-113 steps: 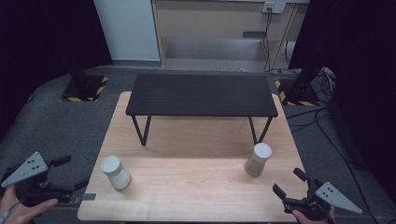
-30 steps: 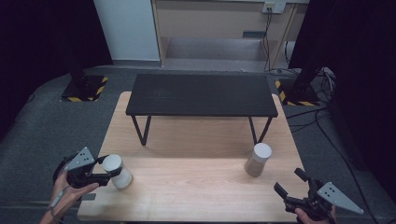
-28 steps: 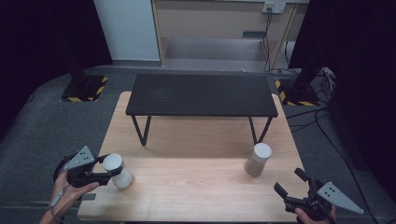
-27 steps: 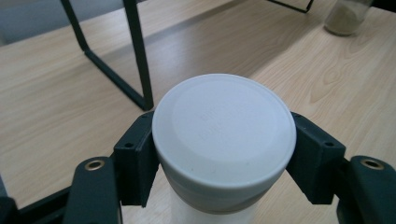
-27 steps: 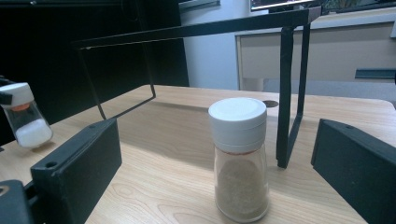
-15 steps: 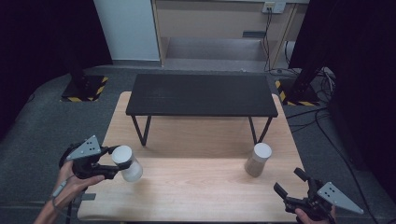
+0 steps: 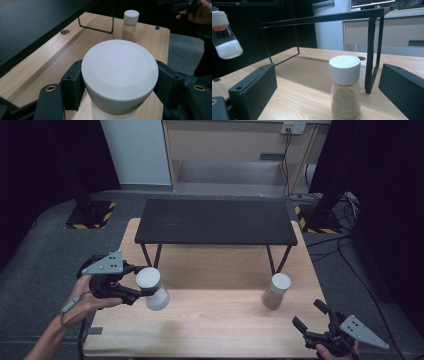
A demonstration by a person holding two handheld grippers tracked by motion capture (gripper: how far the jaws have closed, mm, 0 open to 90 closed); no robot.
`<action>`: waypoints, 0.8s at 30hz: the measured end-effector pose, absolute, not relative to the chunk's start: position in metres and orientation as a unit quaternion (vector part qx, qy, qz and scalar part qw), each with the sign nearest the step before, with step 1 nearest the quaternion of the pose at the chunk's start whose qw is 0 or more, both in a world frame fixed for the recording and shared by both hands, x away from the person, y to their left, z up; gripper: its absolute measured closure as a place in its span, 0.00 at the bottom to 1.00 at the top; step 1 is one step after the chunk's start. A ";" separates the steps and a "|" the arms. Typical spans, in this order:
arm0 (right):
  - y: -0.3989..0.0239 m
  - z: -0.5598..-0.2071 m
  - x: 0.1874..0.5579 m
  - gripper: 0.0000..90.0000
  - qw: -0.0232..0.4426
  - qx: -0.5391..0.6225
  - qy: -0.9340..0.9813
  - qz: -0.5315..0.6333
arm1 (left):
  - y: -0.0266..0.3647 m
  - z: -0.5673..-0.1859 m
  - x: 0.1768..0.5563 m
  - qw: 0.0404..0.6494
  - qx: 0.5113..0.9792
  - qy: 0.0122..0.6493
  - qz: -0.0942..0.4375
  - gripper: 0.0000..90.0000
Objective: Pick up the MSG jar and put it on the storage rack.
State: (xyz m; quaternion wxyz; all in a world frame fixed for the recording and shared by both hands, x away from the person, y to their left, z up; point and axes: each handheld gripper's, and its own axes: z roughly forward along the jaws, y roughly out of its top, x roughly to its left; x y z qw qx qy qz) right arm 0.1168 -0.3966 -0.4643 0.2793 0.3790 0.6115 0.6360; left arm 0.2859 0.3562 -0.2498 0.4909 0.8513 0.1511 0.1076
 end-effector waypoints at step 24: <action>-0.392 -0.464 0.112 0.01 0.297 0.406 0.595 0.627 | 0.337 -0.191 0.296 0.496 0.837 0.187 0.134 0.36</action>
